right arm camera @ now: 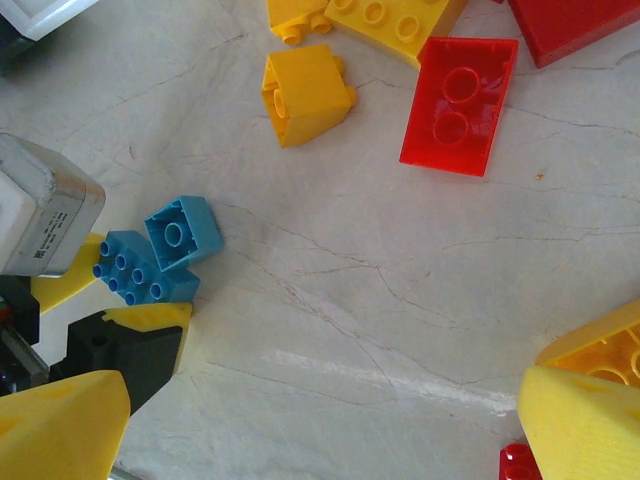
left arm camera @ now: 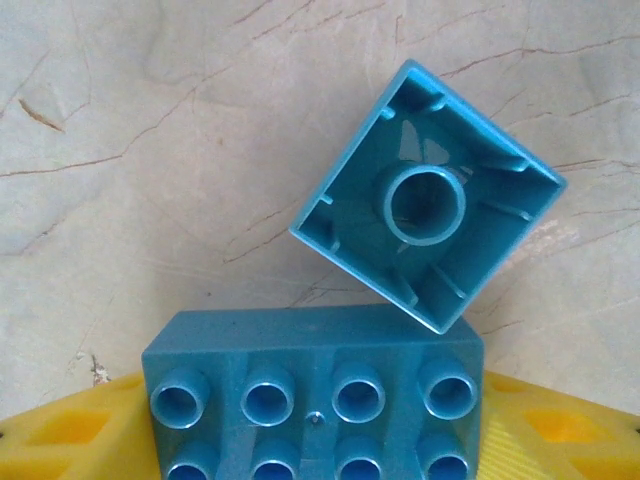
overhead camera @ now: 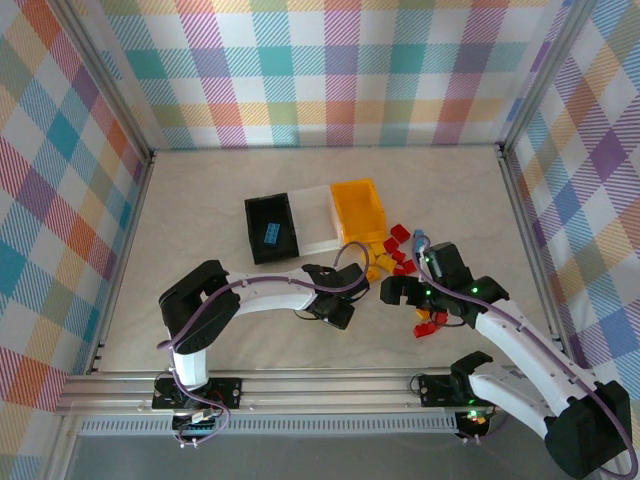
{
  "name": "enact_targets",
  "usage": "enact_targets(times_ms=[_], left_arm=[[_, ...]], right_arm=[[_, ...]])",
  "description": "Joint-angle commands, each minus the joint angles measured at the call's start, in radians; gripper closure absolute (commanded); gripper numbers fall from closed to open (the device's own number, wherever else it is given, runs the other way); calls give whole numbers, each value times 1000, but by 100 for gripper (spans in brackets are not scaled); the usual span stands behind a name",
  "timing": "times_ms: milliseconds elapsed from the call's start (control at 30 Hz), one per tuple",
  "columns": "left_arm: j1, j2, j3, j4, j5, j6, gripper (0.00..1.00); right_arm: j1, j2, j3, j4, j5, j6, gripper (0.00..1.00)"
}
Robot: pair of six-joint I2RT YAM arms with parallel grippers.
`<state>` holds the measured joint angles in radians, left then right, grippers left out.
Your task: Sort the legos into containers by color
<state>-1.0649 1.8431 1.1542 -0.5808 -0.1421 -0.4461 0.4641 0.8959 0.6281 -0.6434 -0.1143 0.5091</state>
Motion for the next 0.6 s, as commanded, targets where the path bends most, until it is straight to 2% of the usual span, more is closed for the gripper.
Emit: enact_targets(times_ms=[0,567], left_arm=[[-10,19,15,-46,-23,-1,39],[15,-50,3,-80,-51,-14,44]], right_arm=[[-4,8,-7,22,-21,5,0],[-3,1,-24,39,-30,0,0]])
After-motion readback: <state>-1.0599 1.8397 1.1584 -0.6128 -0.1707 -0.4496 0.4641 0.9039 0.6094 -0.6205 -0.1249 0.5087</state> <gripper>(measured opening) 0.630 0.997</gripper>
